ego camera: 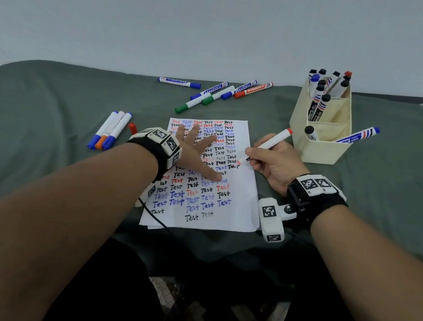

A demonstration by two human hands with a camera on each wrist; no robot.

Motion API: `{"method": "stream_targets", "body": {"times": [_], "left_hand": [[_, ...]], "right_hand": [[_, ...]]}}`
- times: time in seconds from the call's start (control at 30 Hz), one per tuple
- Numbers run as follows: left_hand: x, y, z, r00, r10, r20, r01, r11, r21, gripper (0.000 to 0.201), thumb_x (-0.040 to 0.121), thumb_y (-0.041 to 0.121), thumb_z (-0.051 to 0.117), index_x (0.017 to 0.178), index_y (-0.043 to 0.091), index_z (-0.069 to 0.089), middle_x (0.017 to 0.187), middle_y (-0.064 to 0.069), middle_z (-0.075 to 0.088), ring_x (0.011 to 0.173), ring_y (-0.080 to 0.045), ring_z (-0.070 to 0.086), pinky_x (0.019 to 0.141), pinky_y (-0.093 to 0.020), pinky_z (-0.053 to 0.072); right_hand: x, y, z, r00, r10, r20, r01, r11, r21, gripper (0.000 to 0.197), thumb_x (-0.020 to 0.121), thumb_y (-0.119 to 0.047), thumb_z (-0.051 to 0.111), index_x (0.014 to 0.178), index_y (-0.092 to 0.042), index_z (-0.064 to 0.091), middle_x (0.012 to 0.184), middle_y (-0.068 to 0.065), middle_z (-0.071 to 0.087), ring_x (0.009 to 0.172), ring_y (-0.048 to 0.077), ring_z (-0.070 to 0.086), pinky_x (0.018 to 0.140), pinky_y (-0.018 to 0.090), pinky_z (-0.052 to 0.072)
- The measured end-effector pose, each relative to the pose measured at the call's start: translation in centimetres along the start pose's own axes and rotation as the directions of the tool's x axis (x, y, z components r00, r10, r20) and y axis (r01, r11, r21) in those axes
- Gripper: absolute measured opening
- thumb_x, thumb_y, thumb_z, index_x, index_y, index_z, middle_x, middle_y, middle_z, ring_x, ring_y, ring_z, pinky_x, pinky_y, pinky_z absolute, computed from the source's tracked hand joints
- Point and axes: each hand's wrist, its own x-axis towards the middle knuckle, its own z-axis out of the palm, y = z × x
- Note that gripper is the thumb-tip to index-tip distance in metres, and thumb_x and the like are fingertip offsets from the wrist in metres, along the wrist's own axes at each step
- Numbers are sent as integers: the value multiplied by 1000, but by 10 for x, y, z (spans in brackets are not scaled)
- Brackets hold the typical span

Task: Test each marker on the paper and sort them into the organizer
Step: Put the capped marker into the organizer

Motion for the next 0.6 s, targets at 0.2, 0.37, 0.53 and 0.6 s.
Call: {"method": "stream_targets", "body": {"times": [0.2, 0.37, 0.53, 0.6], "left_hand": [[3, -1, 3, 1000, 8, -25, -8, 1000, 0, 137, 28, 112, 40, 136, 65, -28, 159, 8, -38, 146, -35, -33, 116, -69, -7], [4, -2, 5, 1000, 0, -30, 0, 1000, -3, 136, 26, 113, 39, 134, 66, -29, 158, 9, -39, 146, -35, -33, 116, -69, -7], [2, 0, 4, 999, 2, -33, -1, 1000, 15, 138, 26, 113, 37, 137, 64, -29, 158, 8, -38, 147, -36, -32, 116, -70, -5], [1, 0, 4, 1000, 3, -28, -3, 1000, 13, 138, 27, 113, 37, 137, 63, -29, 158, 8, -39, 147, -36, -32, 116, -70, -4]], "right_hand": [[1, 2, 1, 1000, -2, 10, 3, 998, -68, 22, 84, 9, 74, 79, -8, 60, 64, 8, 64, 51, 15, 55, 51, 22, 49], [1, 3, 1, 1000, -6, 19, 8, 993, -117, 21, 83, 8, 76, 78, -7, 61, 65, 10, 65, 53, 16, 57, 52, 23, 49], [1, 4, 4, 1000, -17, 20, 21, 984, -175, 19, 83, 7, 76, 80, -6, 62, 67, 11, 67, 53, 16, 59, 53, 23, 49], [1, 4, 4, 1000, -20, 20, 23, 982, -190, 19, 83, 6, 77, 79, -6, 62, 67, 10, 68, 53, 16, 59, 53, 24, 50]]}}
